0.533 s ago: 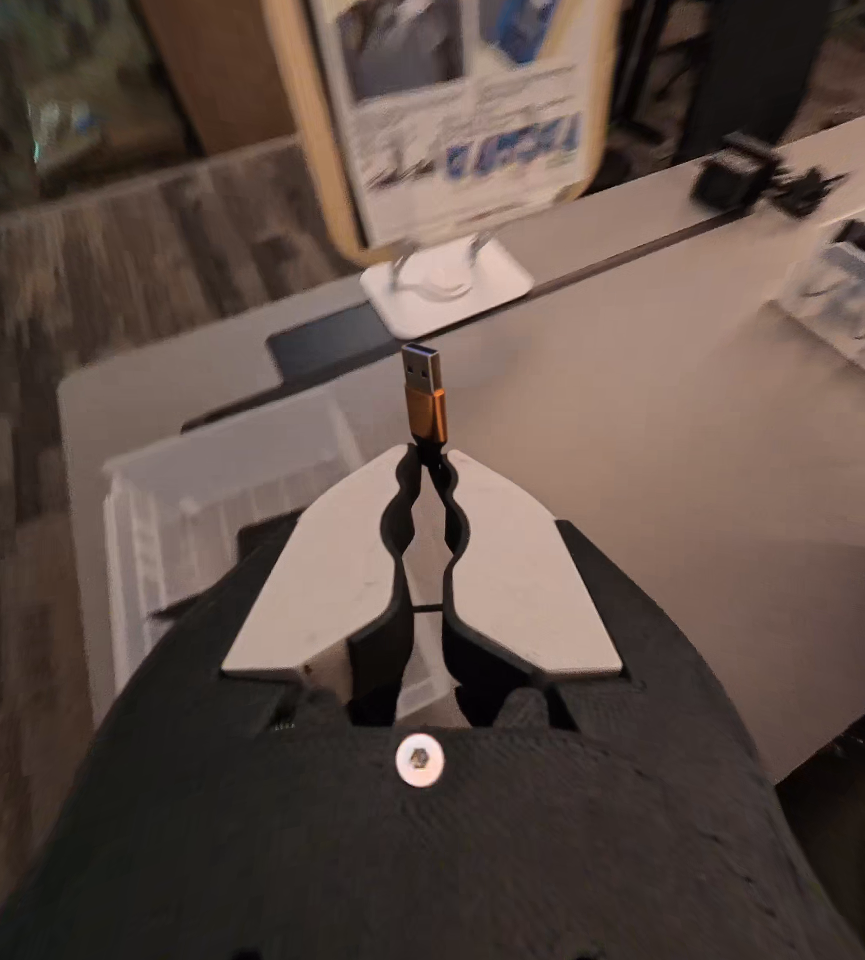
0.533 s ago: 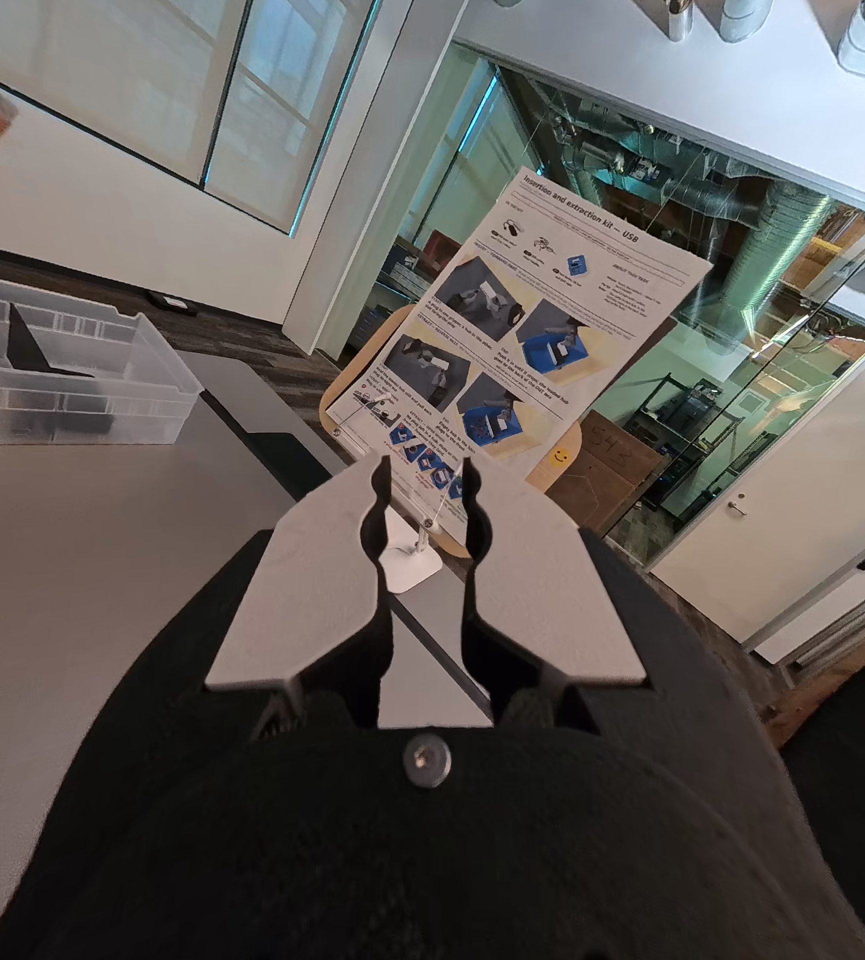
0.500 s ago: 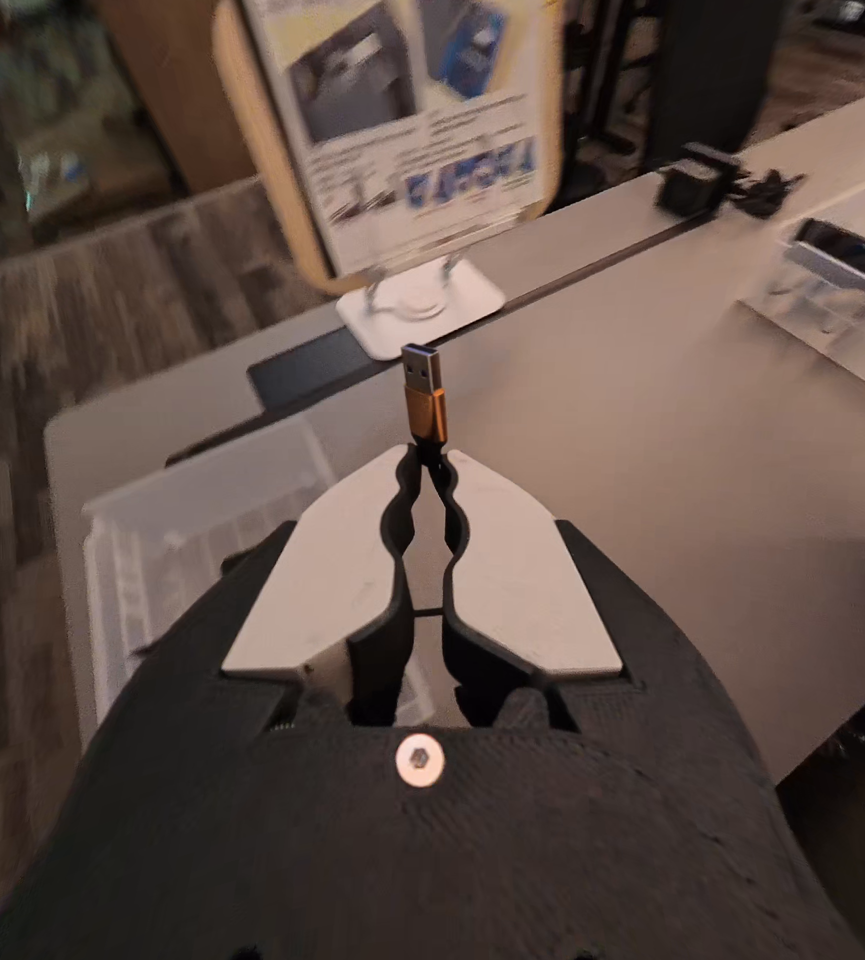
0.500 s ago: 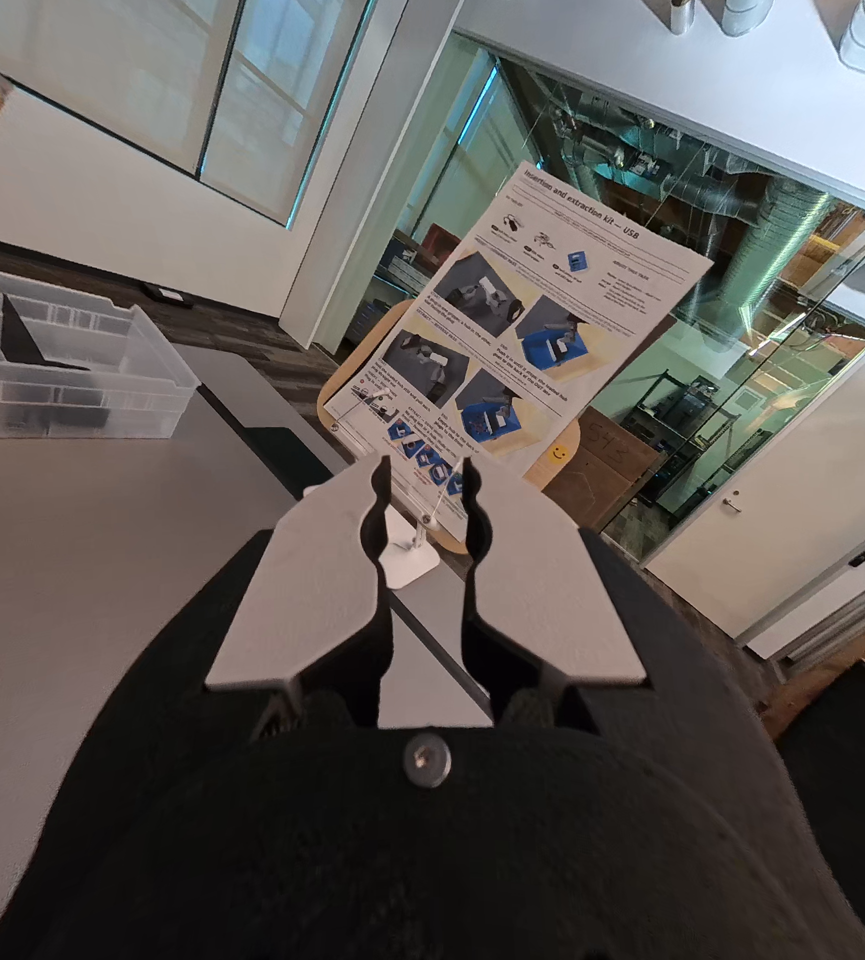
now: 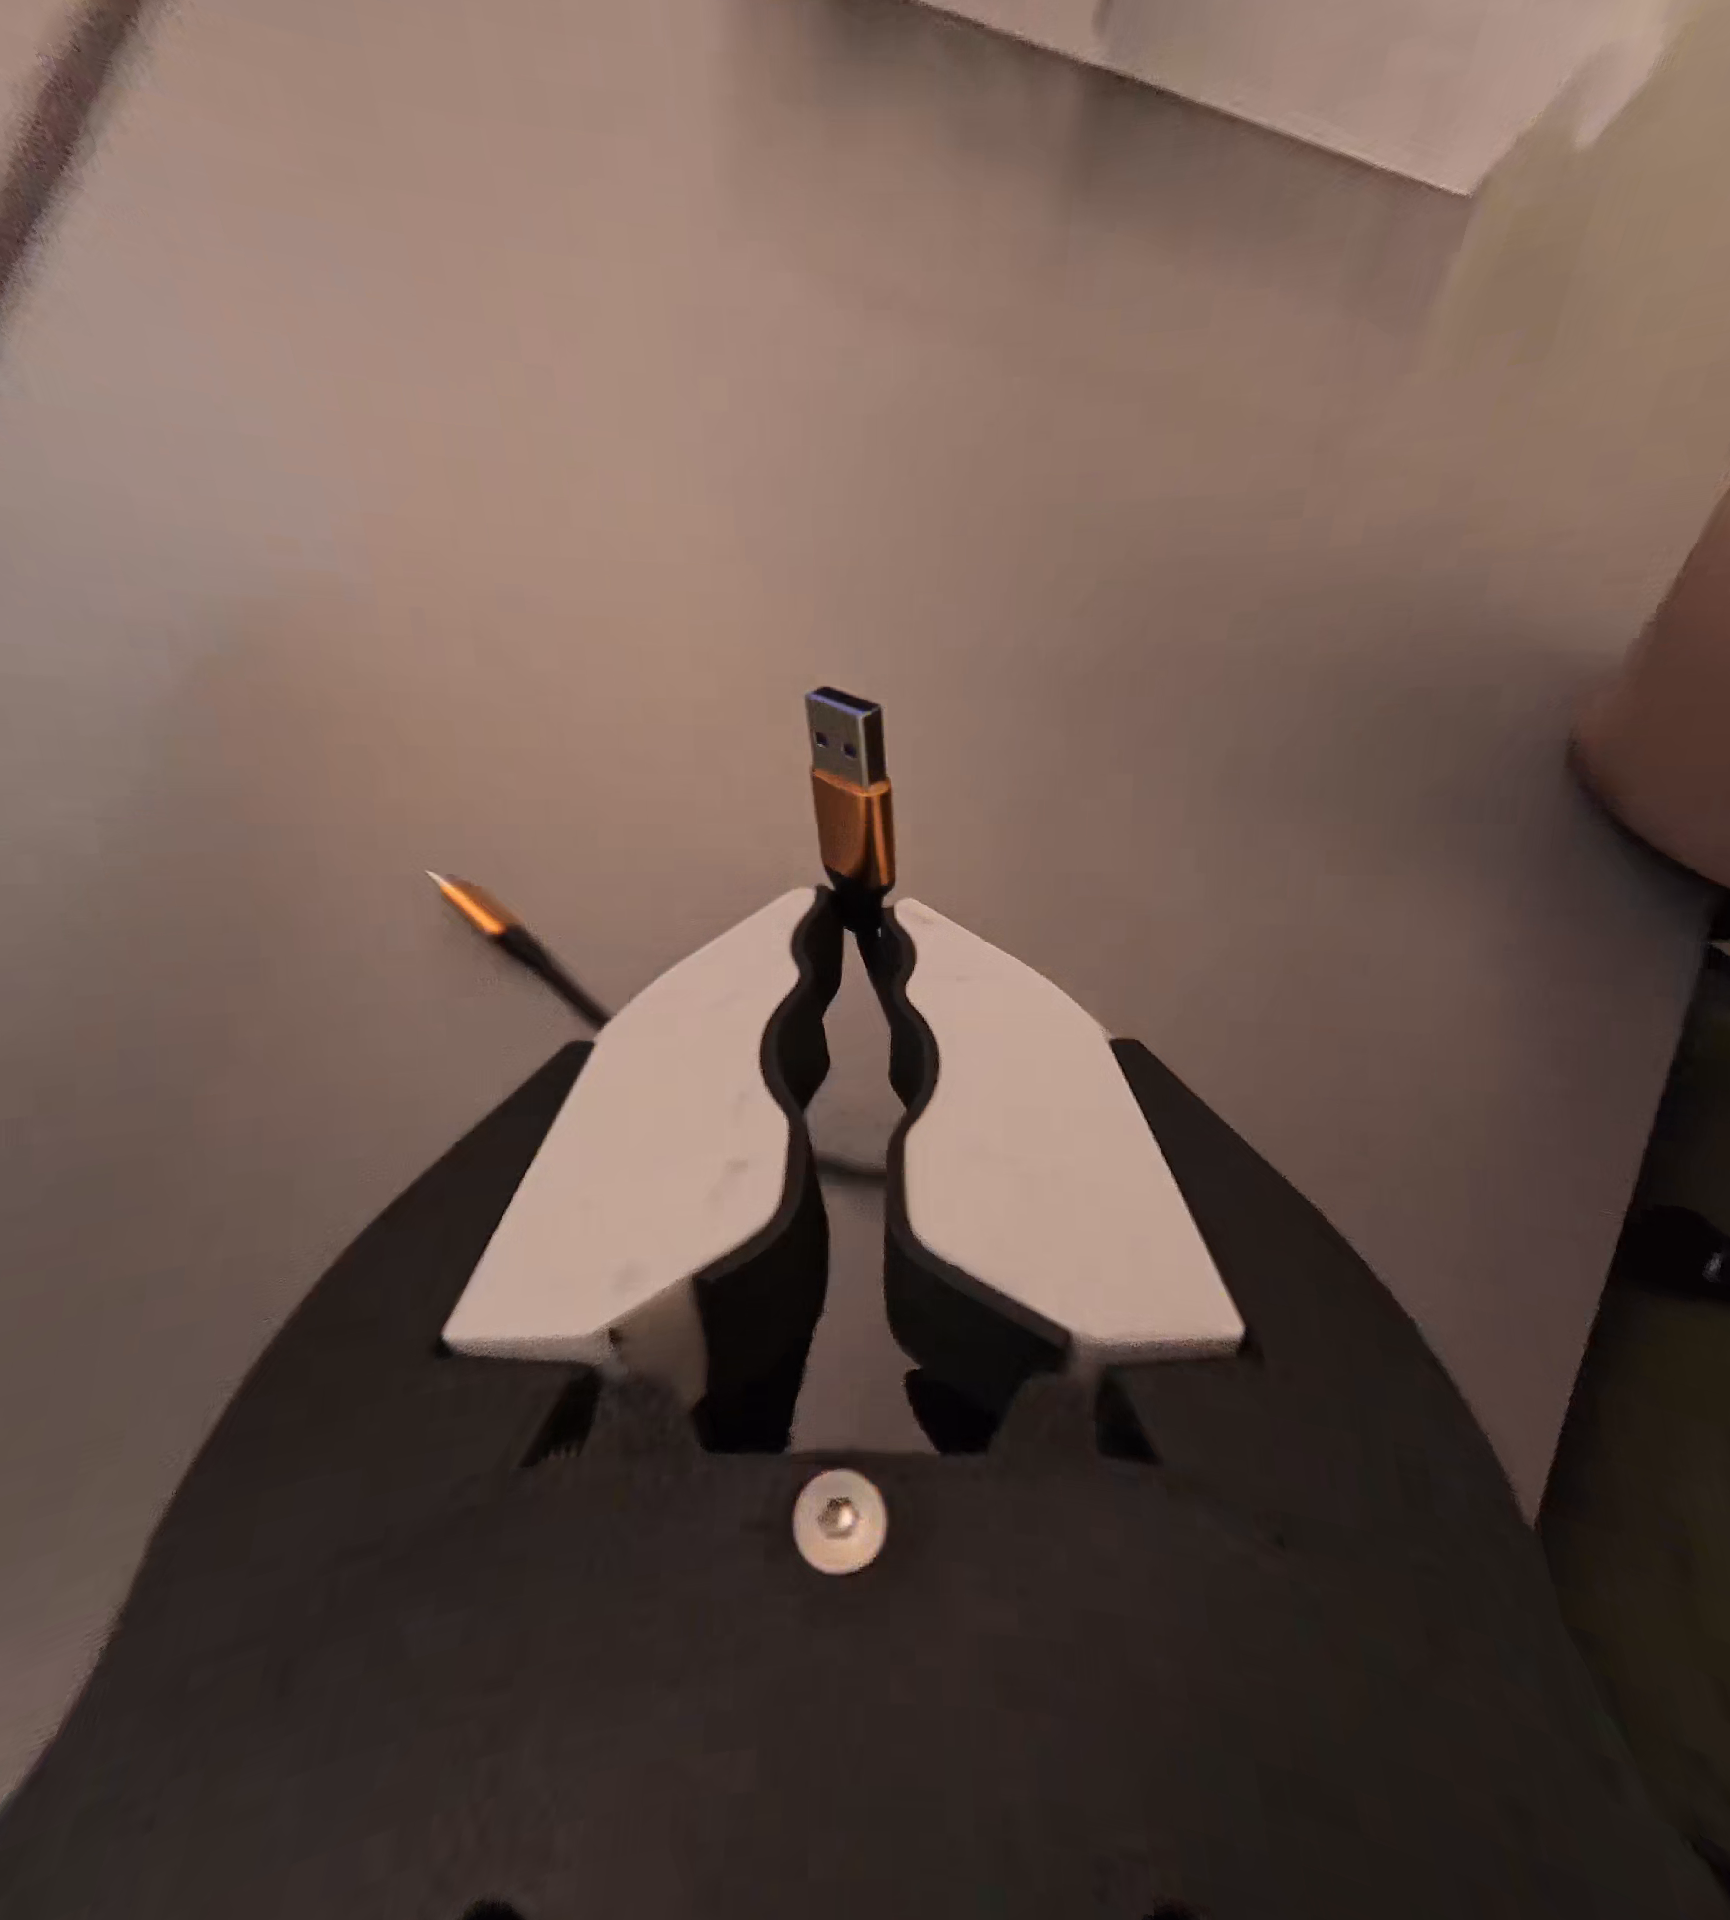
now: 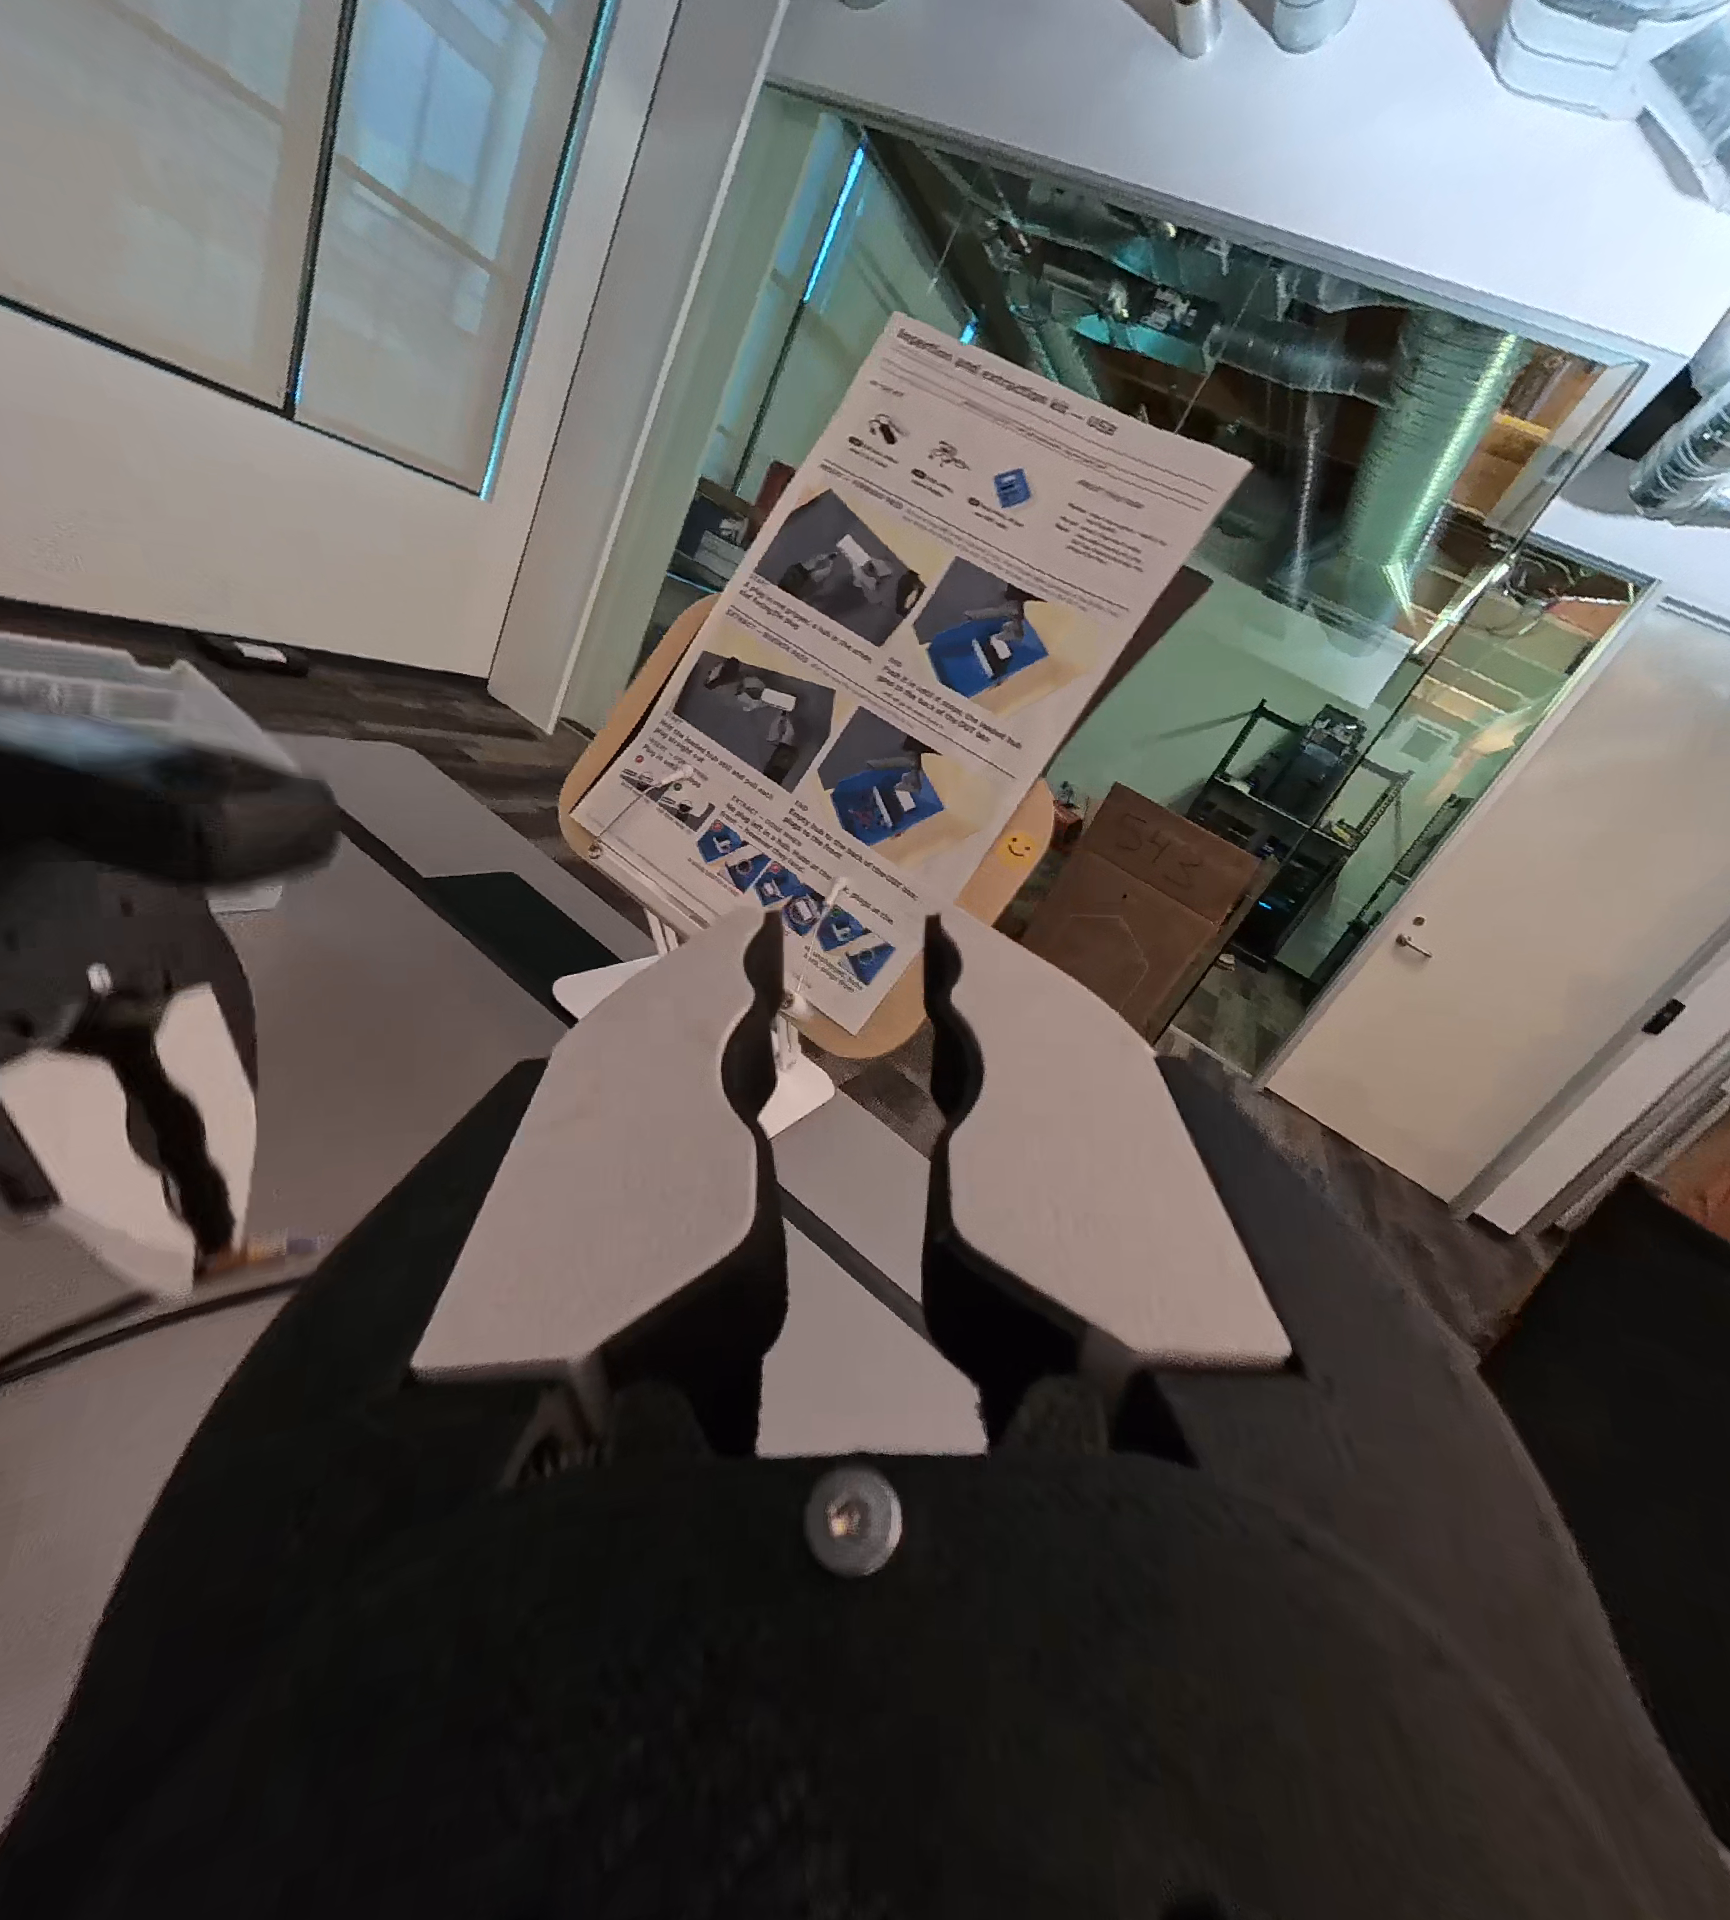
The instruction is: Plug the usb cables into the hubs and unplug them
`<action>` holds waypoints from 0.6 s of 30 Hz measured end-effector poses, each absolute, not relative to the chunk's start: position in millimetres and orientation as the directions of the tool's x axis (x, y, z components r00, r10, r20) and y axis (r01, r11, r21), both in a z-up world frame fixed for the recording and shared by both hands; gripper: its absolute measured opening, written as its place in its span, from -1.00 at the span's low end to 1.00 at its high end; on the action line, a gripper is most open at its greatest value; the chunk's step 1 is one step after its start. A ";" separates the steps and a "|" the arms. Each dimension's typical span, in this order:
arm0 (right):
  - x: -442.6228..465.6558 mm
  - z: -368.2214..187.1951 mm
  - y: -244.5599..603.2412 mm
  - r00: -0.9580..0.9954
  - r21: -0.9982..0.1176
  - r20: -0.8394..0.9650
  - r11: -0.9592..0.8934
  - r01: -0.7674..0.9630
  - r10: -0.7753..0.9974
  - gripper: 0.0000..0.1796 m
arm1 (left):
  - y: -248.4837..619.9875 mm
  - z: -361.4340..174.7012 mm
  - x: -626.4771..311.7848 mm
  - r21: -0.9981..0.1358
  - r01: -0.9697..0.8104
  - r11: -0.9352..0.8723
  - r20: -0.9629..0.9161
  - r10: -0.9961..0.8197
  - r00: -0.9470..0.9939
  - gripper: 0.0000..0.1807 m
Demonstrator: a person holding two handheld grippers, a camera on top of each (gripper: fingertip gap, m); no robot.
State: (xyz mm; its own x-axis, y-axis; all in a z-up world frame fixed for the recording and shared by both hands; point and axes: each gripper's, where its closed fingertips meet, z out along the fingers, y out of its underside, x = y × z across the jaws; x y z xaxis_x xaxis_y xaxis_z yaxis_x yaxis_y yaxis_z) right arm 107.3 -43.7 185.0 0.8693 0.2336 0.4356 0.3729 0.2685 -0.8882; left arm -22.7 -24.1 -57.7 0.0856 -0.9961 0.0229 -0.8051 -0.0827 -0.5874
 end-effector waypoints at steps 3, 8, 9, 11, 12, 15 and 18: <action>121.6 186.9 -47.5 0.889 -0.898 0.402 0.284 0.336 0.220 -0.72 | -36.9 -90.0 5.3 -0.559 -0.825 -0.086 0.109 -0.994 0.029 -0.94; 133.7 187.8 -52.9 0.902 -0.908 0.358 0.317 0.276 0.242 -0.72 | -49.0 -124.4 27.0 -0.539 -0.838 -0.084 0.200 -0.979 -0.031 -0.94; 136.6 186.9 -53.4 0.904 -0.909 0.356 0.315 0.275 0.239 -0.72 | -52.4 -126.0 28.6 -0.552 -0.829 -0.089 0.229 -0.972 -0.047 -0.94; 142.9 185.5 -54.0 0.908 -0.910 0.352 0.310 0.276 0.226 -0.72 | -55.0 -119.5 30.4 -0.597 -0.790 -0.138 0.288 -0.956 -0.051 -0.81; 146.1 185.5 -54.2 0.912 -0.911 0.347 0.310 0.272 0.219 -0.72 | -54.4 -110.2 29.5 -0.625 -0.760 -0.181 0.319 -0.947 -0.037 -0.65; 155.2 190.5 -56.9 0.924 -0.904 0.330 0.348 0.250 0.195 -0.72 | -50.4 -56.7 9.5 -0.763 -0.584 -0.275 0.349 -0.937 -0.015 -0.56; 159.3 196.2 -60.3 0.930 -0.901 0.291 0.390 0.188 0.225 -0.73 | -27.9 2.8 -51.5 -0.903 -0.364 -0.231 0.196 -0.972 0.129 -0.57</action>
